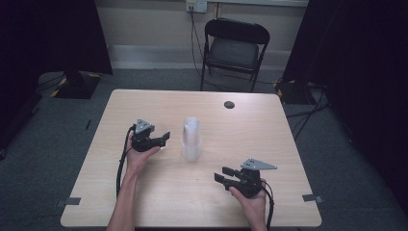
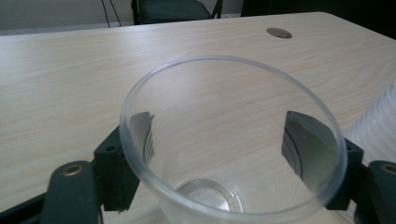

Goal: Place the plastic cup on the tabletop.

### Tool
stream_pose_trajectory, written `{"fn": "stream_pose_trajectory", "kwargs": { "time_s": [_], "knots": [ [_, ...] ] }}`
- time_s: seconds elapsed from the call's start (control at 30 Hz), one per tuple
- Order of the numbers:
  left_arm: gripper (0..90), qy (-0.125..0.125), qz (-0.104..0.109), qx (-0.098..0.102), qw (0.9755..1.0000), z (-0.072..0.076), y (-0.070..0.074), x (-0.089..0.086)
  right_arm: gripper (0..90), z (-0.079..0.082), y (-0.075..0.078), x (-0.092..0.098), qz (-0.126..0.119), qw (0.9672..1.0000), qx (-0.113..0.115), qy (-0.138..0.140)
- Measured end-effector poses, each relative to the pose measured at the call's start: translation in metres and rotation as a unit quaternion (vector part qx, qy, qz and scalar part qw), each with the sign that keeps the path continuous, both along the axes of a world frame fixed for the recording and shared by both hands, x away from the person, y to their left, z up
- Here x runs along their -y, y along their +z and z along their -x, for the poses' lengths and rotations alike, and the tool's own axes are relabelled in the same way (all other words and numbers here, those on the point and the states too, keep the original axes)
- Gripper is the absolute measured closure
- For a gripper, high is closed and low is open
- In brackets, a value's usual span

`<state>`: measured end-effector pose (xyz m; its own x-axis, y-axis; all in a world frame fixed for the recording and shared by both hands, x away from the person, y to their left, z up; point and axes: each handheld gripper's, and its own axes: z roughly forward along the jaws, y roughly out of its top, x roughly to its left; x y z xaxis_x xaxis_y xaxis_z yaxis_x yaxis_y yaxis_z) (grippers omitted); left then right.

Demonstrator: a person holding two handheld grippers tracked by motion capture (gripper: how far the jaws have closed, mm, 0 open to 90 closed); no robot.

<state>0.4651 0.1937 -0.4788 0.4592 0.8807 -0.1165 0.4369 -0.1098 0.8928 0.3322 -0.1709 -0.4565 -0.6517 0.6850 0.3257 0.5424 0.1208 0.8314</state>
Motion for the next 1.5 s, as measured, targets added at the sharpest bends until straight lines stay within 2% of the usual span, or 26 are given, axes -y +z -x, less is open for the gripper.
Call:
{"fn": "stream_pose_trajectory", "kwargs": {
  "time_s": [0.17, 0.23, 0.27, 0.33, 0.4, 0.43, 0.5, 0.53, 0.6, 0.67, 0.73, 0.77, 0.8, 0.9, 1.0, 1.03, 1.07, 1.1, 1.13, 1.2, 1.23, 1.3, 1.37, 1.43, 1.5],
  "knots": [
    [19.5, -0.002, -0.001, -0.008, 1.0, 0.001, -0.002, 0.0, 51.1, 0.0, 0.0, 0.0, -0.001, 1.0, 0.0, -0.001],
    [17.8, -0.003, 0.001, -0.018, 0.9998, 0.001, -0.003, 0.0, 51.0, 0.0, 0.0, 0.001, -0.002, 1.0, -0.001, -0.001],
    [16.2, 0.003, 0.013, -0.019, 0.9997, 0.001, -0.003, 0.002, 50.7, 0.0, 0.0, 0.001, -0.002, 1.0, -0.001, -0.002],
    [15.8, -0.004, -0.002, -0.017, 0.9998, 0.004, -0.003, 0.0, 50.4, 0.0, -0.001, 0.001, -0.002, 1.0, -0.001, -0.002],
    [15.5, -0.004, -0.01, -0.027, 0.9996, 0.004, -0.002, -0.001, 49.6, -0.001, -0.001, 0.002, -0.002, 1.0, -0.002, -0.005],
    [15.5, 0.0, -0.009, -0.031, 0.9995, 0.005, -0.002, -0.001, 49.6, -0.001, -0.001, 0.002, -0.002, 1.0, -0.003, -0.005],
    [15.5, -0.001, 0.01, -0.034, 0.9994, 0.005, -0.002, 0.0, 49.0, -0.001, -0.002, 0.002, -0.001, 1.0, -0.003, -0.006],
    [15.5, -0.002, 0.011, -0.037, 0.9992, 0.006, -0.002, -0.001, 49.0, -0.001, -0.002, 0.002, -0.001, 1.0, -0.003, -0.006],
    [15.5, 0.001, 0.006, -0.042, 0.9991, 0.007, -0.001, 0.0, 49.0, -0.001, -0.002, 0.002, -0.003, 1.0, -0.002, -0.007],
    [15.5, -0.006, -0.008, -0.047, 0.9989, 0.009, 0.001, -0.002, 48.9, -0.001, -0.001, 0.002, -0.004, 1.0, -0.003, -0.007],
    [15.7, -0.002, 0.002, -0.043, 0.9991, 0.01, 0.002, 0.0, 48.9, -0.001, -0.001, 0.002, -0.003, 1.0, -0.003, -0.007],
    [15.7, -0.003, -0.002, -0.047, 0.9989, 0.011, 0.002, -0.001, 48.9, -0.001, -0.001, 0.002, -0.003, 1.0, -0.002, -0.007],
    [15.8, -0.001, 0.007, -0.042, 0.9991, 0.012, 0.001, -0.001, 48.9, -0.001, -0.001, 0.002, -0.004, 1.0, -0.001, -0.006],
    [16.8, 0.0, -0.008, -0.047, 0.9989, 0.015, -0.001, -0.003, 48.9, -0.001, -0.001, 0.002, -0.004, 1.0, -0.002, -0.007],
    [16.8, 0.004, 0.005, -0.038, 0.9992, 0.021, 0.002, -0.002, 48.9, -0.002, -0.001, 0.003, -0.003, 1.0, -0.003, -0.009],
    [16.8, 0.0, -0.004, -0.039, 0.9992, 0.022, 0.004, -0.003, 48.9, -0.002, -0.001, 0.003, -0.003, 0.9999, -0.003, -0.009],
    [16.9, -0.001, -0.003, -0.039, 0.9992, 0.024, 0.004, -0.003, 48.9, -0.003, -0.002, 0.004, -0.003, 0.9999, -0.003, -0.01],
    [17.3, 0.005, 0.009, -0.039, 0.9992, 0.025, 0.004, -0.002, 48.9, -0.003, -0.002, 0.004, -0.004, 0.9999, -0.003, -0.011],
    [17.7, 0.001, 0.001, -0.044, 0.999, 0.027, 0.005, -0.004, 48.9, -0.003, -0.002, 0.004, -0.005, 0.9999, -0.003, -0.012],
    [17.7, 0.006, 0.001, -0.046, 0.9989, 0.03, 0.004, -0.004, 48.9, -0.003, -0.002, 0.004, -0.005, 0.9999, -0.003, -0.013],
    [17.7, 0.006, -0.015, -0.049, 0.9987, 0.032, 0.005, -0.006, 48.7, -0.003, -0.002, 0.005, -0.004, 0.9999, -0.003, -0.014],
    [17.7, 0.011, -0.024, -0.045, 0.9986, 0.038, 0.007, -0.005, 48.6, -0.003, -0.003, 0.007, -0.003, 0.9999, -0.003, -0.015],
    [17.7, 0.011, -0.018, -0.036, 0.9991, 0.044, 0.009, -0.006, 48.4, -0.003, -0.003, 0.008, -0.004, 0.9998, -0.002, -0.02],
    [17.7, 0.008, -0.021, -0.03, 0.9993, 0.049, 0.01, -0.006, 47.9, -0.003, -0.004, 0.009, -0.004, 0.9997, -0.003, -0.022],
    [17.6, 0.006, -0.02, -0.032, 0.9993, 0.054, 0.012, -0.005, 47.1, -0.003, -0.004, 0.01, -0.006, 0.9997, -0.001, -0.025]
  ]
}}
